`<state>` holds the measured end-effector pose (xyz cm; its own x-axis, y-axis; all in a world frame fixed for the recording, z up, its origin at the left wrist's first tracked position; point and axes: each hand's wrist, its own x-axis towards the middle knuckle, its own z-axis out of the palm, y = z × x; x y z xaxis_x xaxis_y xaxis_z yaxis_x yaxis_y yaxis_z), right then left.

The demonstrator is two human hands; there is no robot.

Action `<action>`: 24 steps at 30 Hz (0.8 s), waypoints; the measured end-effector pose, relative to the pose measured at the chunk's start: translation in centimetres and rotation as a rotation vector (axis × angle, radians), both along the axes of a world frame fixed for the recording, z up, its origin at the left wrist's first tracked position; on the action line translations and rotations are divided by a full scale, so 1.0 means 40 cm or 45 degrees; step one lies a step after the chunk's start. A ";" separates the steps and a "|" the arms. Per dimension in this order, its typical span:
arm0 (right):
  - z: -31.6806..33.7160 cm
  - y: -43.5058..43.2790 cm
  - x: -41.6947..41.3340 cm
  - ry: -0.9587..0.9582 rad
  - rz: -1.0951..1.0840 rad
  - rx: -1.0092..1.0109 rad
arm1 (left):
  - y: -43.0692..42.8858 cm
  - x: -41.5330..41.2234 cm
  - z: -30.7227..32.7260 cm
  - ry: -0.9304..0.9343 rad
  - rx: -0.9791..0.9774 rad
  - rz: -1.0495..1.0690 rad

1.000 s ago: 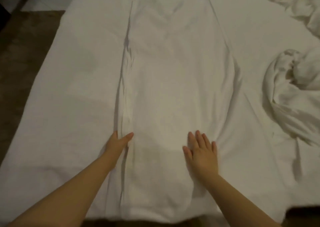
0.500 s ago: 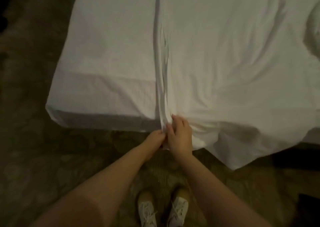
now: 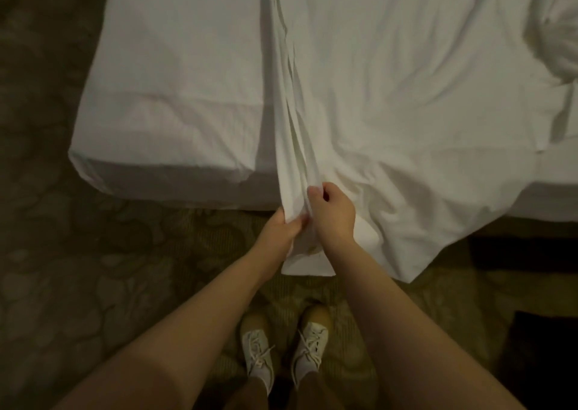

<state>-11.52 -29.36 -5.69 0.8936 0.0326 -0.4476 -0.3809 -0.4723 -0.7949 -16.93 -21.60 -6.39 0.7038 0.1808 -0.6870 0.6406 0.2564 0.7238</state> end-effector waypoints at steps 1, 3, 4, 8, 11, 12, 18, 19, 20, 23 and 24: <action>0.001 -0.002 -0.004 -0.021 0.051 -0.028 | 0.001 -0.002 0.001 -0.009 0.010 -0.025; 0.000 -0.009 -0.014 -0.024 0.090 -0.092 | 0.002 -0.006 0.007 -0.038 -0.005 -0.065; -0.002 -0.016 -0.023 -0.020 0.074 -0.106 | 0.002 -0.010 0.008 -0.055 -0.023 -0.077; 0.003 -0.052 -0.059 -0.107 0.019 -0.208 | 0.013 -0.034 0.002 0.006 -0.114 -0.105; 0.023 -0.066 -0.066 -0.031 -0.078 -0.153 | 0.006 -0.053 0.008 0.132 -0.004 -0.303; 0.023 -0.074 -0.064 0.025 -0.158 -0.064 | 0.006 -0.058 0.011 0.160 0.037 -0.334; 0.043 -0.137 -0.088 0.284 -0.233 0.392 | 0.034 -0.095 0.017 0.094 0.115 -0.402; 0.044 -0.134 -0.102 0.303 -0.149 0.345 | 0.031 -0.104 0.021 0.067 0.108 -0.430; 0.048 -0.125 -0.119 0.325 -0.074 0.290 | 0.026 -0.113 0.026 0.037 0.092 -0.446; 0.049 -0.086 -0.169 0.274 0.004 0.081 | 0.010 -0.142 0.038 -0.002 0.041 -0.454; 0.046 -0.074 -0.184 0.239 0.001 0.039 | 0.008 -0.154 0.040 0.011 0.024 -0.466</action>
<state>-18.88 -32.31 -3.83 0.7943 0.0492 -0.6055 -0.5239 -0.4492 -0.7238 -23.07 -21.27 -4.79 0.7185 -0.0693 -0.6920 0.6935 -0.0041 0.7205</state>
